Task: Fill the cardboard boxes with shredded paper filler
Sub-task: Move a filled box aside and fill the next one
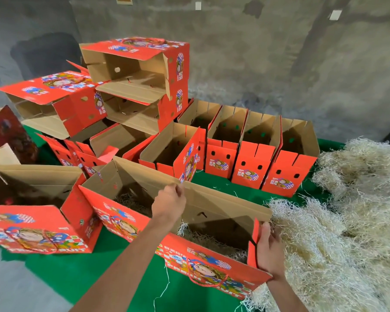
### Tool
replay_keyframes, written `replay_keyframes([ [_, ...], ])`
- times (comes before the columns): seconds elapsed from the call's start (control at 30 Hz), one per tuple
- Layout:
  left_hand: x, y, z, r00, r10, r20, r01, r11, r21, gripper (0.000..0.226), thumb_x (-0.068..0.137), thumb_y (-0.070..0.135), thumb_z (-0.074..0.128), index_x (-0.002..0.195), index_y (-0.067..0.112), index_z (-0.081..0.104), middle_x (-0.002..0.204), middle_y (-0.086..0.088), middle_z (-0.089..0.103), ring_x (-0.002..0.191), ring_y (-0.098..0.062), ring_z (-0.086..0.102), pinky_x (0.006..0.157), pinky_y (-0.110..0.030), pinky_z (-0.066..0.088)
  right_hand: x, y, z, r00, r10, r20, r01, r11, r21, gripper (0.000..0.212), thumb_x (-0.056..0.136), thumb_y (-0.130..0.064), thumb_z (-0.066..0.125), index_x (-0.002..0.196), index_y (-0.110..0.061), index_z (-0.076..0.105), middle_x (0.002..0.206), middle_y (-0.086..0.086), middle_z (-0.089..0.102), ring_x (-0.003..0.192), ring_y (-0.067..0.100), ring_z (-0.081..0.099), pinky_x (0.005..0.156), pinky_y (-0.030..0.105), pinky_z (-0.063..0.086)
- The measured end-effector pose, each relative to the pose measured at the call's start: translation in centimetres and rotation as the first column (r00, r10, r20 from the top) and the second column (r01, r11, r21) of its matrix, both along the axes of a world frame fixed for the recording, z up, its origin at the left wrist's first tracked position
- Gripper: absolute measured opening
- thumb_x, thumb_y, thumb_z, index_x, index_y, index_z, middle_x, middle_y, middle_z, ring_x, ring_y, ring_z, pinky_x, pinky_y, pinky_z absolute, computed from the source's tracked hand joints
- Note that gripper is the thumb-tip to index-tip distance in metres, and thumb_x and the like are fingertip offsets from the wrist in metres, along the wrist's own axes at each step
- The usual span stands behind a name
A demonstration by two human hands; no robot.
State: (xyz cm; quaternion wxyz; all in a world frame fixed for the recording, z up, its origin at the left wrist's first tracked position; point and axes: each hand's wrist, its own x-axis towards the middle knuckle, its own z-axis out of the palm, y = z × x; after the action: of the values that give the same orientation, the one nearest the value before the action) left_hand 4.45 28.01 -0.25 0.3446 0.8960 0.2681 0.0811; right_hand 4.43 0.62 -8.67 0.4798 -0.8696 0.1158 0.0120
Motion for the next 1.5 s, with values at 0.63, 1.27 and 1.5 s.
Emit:
replay_keyframes([
  [0.63,1.6,1.3,0.2,0.993,-0.008,0.12,-0.01,0.989,0.149,0.048,0.091,0.044,0.063,0.12,0.015,0.038,0.119,-0.011,0.042,0.114,-0.033,0.046,0.083,-0.042,0.045,1.3,0.6,-1.0,0.988,0.157,0.002,-0.152,0.955,0.255,0.082,0.084,-0.088,0.033,0.099,-0.015,0.07,0.075,0.01,0.07,0.065,0.02,0.067,0.067,0.037,0.054],
  [1.27,8.4,26.8,1.5,0.878,0.399,-0.266,-0.416,0.909,-0.011,0.073,0.101,0.056,0.037,0.143,-0.004,0.043,0.145,-0.027,0.046,0.134,-0.04,0.044,0.11,-0.043,0.035,2.3,1.3,-0.4,0.996,0.084,0.031,-0.088,0.985,0.15,0.075,0.088,-0.085,0.03,0.073,-0.021,0.065,0.059,0.005,0.067,0.051,0.017,0.066,0.053,0.027,0.048],
  [1.5,8.4,31.2,1.5,0.852,0.201,-0.484,-0.33,0.923,-0.198,0.071,0.101,0.052,0.044,0.155,0.009,0.028,0.16,-0.021,0.026,0.145,-0.038,0.03,0.115,-0.05,0.026,1.9,2.2,0.4,1.0,-0.004,-0.009,0.006,0.978,0.21,0.069,0.09,-0.081,0.038,0.075,-0.016,0.059,0.05,0.006,0.06,0.039,0.014,0.057,0.037,0.022,0.045],
])
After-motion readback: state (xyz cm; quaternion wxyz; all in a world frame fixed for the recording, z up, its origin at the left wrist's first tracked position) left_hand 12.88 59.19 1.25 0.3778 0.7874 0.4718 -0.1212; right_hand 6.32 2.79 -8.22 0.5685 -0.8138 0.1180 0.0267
